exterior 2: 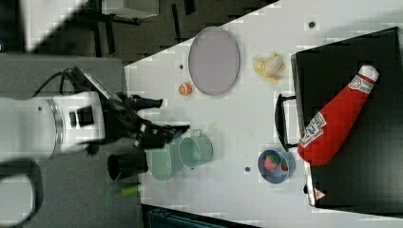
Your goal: Pick ketchup from table and place on oven.
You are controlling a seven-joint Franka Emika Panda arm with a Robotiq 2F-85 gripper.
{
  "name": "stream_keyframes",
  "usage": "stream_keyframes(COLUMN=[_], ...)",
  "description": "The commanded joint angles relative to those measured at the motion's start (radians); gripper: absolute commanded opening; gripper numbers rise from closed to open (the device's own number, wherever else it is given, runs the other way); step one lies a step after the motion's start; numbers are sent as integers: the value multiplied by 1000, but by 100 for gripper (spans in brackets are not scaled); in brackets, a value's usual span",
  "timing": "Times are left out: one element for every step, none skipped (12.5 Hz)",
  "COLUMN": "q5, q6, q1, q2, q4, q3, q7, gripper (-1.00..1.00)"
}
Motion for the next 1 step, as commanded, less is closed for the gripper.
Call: stream_keyframes(q5=[-9], q6=[56], q1=[83], q2=[-40], q4=[-111], q3=[106], q7=[301], gripper=[100])
